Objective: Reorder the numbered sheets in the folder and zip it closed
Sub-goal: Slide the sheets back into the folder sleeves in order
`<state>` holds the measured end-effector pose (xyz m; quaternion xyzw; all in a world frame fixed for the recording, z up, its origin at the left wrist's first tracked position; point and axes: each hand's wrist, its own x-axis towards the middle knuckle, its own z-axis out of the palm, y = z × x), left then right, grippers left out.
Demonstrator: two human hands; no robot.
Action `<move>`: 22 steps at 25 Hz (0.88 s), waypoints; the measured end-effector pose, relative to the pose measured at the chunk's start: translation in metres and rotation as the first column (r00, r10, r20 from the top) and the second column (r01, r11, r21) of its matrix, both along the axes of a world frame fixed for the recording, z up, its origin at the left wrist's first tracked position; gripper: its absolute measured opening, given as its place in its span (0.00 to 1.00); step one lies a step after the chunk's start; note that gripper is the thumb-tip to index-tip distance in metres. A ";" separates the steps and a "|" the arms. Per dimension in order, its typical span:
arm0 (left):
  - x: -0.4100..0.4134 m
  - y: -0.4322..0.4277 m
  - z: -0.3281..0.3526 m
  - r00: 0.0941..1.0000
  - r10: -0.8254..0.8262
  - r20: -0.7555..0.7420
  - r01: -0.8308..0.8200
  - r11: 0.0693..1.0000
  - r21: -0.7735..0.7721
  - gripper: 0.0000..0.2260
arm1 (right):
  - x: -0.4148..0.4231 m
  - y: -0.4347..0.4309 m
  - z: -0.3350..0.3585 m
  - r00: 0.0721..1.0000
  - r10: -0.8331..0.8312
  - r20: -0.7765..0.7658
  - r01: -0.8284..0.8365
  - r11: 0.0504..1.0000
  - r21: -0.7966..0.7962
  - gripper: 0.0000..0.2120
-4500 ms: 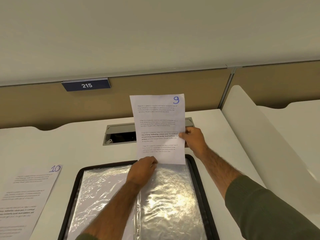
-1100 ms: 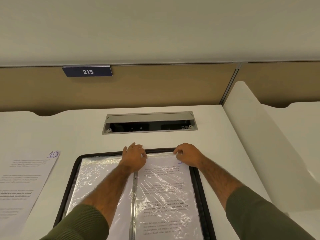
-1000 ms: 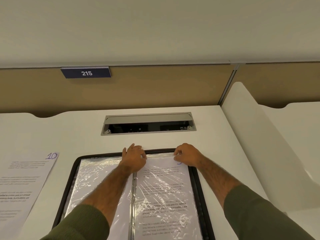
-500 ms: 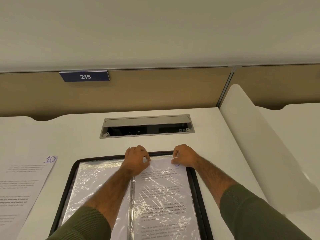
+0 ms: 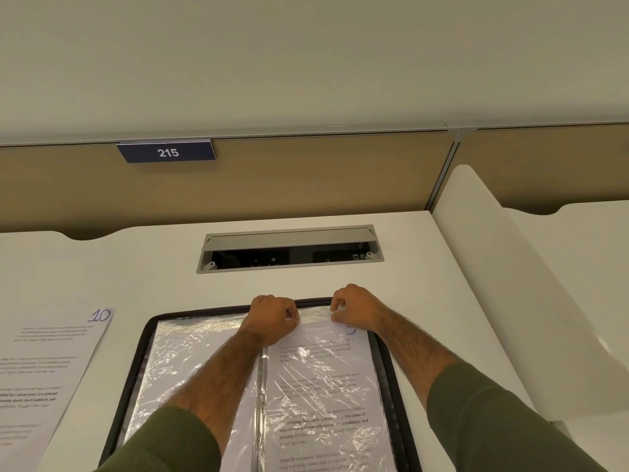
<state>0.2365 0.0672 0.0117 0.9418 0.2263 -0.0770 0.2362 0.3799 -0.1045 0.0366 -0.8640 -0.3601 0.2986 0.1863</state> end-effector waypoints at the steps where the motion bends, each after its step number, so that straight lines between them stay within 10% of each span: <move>1: 0.000 0.000 -0.001 1.000 -0.009 -0.005 0.009 1.000 0.010 0.06 | 0.000 -0.001 -0.001 1.000 -0.015 -0.015 0.015 1.000 0.003 0.07; 7: -0.007 -0.017 0.006 0.991 0.074 0.115 -0.079 0.996 0.044 0.06 | -0.009 -0.027 -0.009 0.911 -0.325 -0.255 0.379 0.903 0.203 0.23; 13: -0.048 -0.041 -0.012 0.980 0.112 0.166 -0.131 0.985 0.108 0.27 | -0.057 -0.088 -0.008 0.651 -0.473 -0.594 0.664 0.733 0.144 0.32; 22: -0.198 -0.058 -0.047 0.993 0.102 0.053 -0.113 0.955 0.276 0.37 | -0.145 -0.173 -0.005 0.514 -0.598 -0.615 0.729 0.683 -0.054 0.09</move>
